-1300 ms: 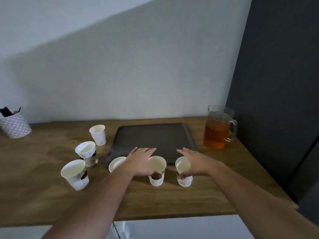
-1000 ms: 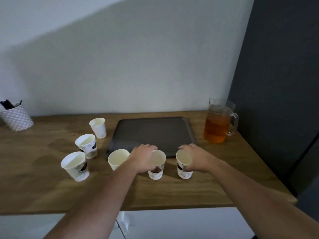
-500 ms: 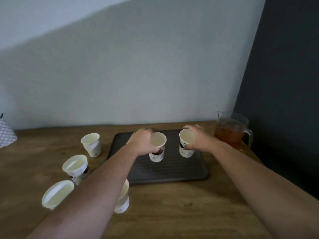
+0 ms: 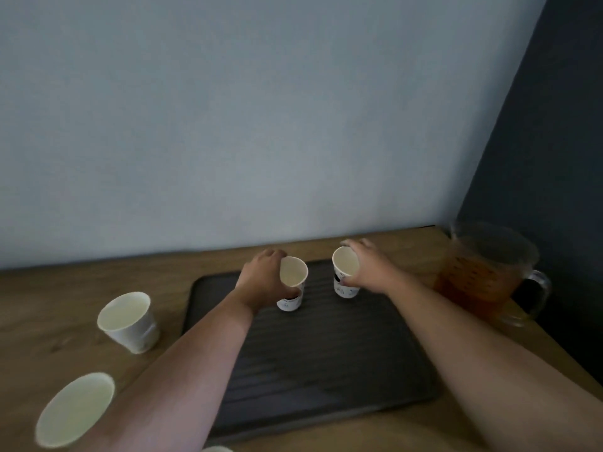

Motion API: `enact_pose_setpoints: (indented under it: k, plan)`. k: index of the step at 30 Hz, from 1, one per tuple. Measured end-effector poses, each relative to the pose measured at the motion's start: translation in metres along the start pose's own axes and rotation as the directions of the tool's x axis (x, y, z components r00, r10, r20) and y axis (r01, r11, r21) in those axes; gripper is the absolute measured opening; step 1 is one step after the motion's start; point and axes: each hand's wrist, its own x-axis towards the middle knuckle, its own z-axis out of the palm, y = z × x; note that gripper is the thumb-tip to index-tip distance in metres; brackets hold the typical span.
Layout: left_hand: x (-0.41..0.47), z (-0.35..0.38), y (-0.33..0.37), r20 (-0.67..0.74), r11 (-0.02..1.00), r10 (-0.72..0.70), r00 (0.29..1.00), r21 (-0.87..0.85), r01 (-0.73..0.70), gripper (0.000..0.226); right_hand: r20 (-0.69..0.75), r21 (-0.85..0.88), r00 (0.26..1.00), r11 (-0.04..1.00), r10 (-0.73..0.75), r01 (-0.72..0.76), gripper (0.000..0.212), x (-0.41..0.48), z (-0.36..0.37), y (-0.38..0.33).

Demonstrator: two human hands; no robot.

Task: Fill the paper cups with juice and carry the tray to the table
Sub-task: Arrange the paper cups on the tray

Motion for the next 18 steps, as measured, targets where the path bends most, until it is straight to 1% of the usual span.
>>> enact_pose_setpoints:
  k: [3, 5, 9, 11, 14, 18]
  plan:
    - [0.005, 0.011, -0.008, 0.007, 0.999, -0.017, 1.0, -0.038, 0.017, 0.076, 0.035, -0.014, 0.999, 1.0, 0.022, -0.022, 0.086, 0.007, 0.013, 0.006]
    - [0.008, 0.014, -0.009, 0.009, 0.998, -0.027, 1.0, -0.055, 0.028, 0.081, 0.027, -0.03, 0.999, 0.999, 0.031, -0.03, 0.09, 0.006, 0.018, 0.009]
    - [0.002, 0.002, -0.006, 0.048, 0.999, -0.031, 0.998, -0.003, 0.032, 0.102, 0.007, -0.094, 1.0, 0.995, 0.015, -0.015, 0.101, 0.0, 0.009, 0.009]
    - [-0.01, -0.01, -0.005, 0.046, 0.999, -0.037, 0.998, 0.034, 0.035, 0.106, -0.02, -0.126, 1.0, 0.992, -0.021, 0.018, 0.101, -0.007, -0.001, 0.003]
    - [-0.036, -0.033, -0.001, 0.026, 0.994, -0.058, 0.998, 0.093, 0.055, 0.104, -0.023, -0.14, 0.995, 0.986, -0.092, 0.088, 0.096, -0.022, -0.015, -0.013]
    - [-0.092, -0.069, 0.002, -0.071, 0.98, -0.114, 0.991, 0.154, 0.124, 0.097, 0.013, -0.083, 0.969, 0.966, -0.246, 0.246, 0.086, -0.056, -0.028, -0.045]
